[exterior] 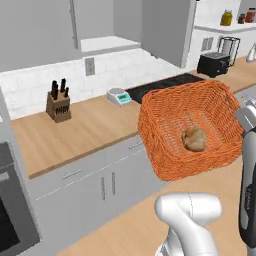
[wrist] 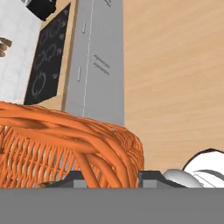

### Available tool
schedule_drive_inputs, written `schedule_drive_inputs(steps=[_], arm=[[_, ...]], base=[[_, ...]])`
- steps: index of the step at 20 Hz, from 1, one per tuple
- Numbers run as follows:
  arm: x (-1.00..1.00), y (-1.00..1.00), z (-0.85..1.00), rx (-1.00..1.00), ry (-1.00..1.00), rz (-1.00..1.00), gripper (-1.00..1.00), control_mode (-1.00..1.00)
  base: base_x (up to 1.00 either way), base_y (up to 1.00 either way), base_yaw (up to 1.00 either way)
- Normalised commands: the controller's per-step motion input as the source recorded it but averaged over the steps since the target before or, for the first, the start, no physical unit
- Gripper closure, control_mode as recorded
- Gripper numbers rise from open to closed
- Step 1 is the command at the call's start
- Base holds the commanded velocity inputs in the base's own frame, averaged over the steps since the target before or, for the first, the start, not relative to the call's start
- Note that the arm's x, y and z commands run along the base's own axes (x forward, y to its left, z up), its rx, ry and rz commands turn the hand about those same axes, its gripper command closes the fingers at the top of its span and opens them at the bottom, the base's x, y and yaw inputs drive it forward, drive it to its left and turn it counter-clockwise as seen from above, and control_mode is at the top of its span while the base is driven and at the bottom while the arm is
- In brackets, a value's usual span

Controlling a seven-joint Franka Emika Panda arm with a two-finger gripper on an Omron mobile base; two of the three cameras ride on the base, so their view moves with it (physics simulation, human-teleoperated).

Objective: Open the cabinet, pick up the bread from the cabinet and place it in the basket. Then move the basket to the dining counter.

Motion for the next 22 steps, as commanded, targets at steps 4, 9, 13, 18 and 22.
schedule_drive_inputs(steps=[4, 9, 13, 18, 22], arm=[[0.0, 0.0, 0.0, 0.0, 0.0, 0.0, 1.0, 1.0], [0.0, 0.0, 0.0, 0.0, 0.0, 0.0, 1.0, 1.0], [0.0, 0.0, 0.0, 0.0, 0.0, 0.0, 1.0, 1.0], [0.0, 0.0, 0.0, 0.0, 0.0, 0.0, 1.0, 1.0], [0.0, 0.0, 0.0, 0.0, 0.0, 0.0, 1.0, 1.0]], base=[[0.0, 0.0, -1.0], [0.0, 0.0, -1.0], [0.0, 0.0, -1.0], [0.0, 0.0, -1.0], [0.0, 0.0, -1.0]])
